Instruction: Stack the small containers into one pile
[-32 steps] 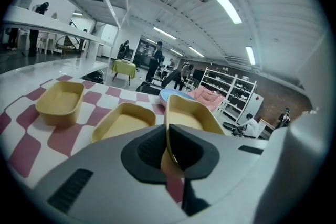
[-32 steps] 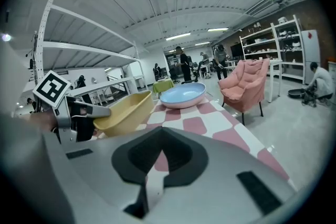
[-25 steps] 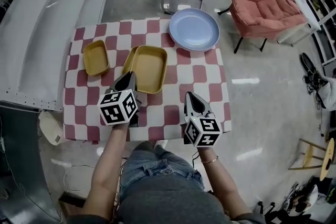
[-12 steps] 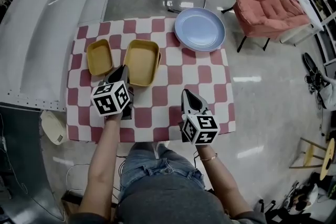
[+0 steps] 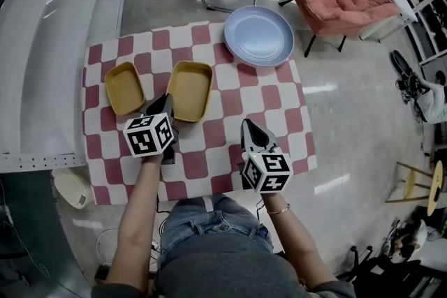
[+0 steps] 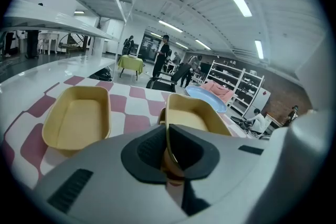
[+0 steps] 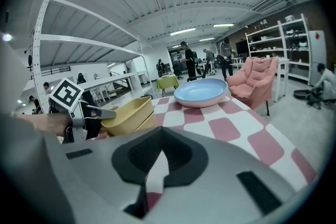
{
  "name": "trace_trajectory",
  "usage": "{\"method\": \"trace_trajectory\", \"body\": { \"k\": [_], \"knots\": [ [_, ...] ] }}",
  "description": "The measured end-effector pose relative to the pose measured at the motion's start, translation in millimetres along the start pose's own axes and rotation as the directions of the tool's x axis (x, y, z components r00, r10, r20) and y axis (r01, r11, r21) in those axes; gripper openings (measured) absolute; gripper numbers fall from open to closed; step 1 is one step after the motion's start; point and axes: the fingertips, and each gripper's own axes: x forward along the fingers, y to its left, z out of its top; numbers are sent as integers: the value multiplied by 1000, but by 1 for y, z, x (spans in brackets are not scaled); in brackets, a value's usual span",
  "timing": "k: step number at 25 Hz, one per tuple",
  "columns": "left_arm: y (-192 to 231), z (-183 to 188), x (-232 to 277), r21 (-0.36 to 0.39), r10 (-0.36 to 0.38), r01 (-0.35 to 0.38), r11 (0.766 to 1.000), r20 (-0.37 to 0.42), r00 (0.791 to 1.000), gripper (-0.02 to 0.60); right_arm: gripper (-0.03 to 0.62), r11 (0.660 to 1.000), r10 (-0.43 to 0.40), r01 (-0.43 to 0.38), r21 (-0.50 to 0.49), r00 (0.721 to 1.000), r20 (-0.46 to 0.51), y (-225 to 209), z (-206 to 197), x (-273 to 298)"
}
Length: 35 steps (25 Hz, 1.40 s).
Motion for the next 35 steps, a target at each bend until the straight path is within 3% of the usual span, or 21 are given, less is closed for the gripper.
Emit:
{"method": "trace_trajectory", "body": {
  "k": [11, 21, 26, 35],
  "knots": [
    [8, -10, 6, 11, -20, 21, 1000, -77, 997, 29, 9, 1000, -24, 24, 3, 1000, -10, 9, 0, 13],
    [9, -16, 13, 79, -11, 19, 997, -98, 995, 31, 9, 1000, -12, 12, -7, 1000, -28, 17, -4, 21],
    [4, -15, 13, 105, -21, 31, 994, -92, 996, 98, 11, 1000, -4, 3, -14, 999, -32, 20, -3, 23],
    [10, -10, 5, 106, 4, 2, 994, -59, 998, 138, 9, 1000, 7, -8, -24, 999, -33, 25, -2, 24]
  ]
}}
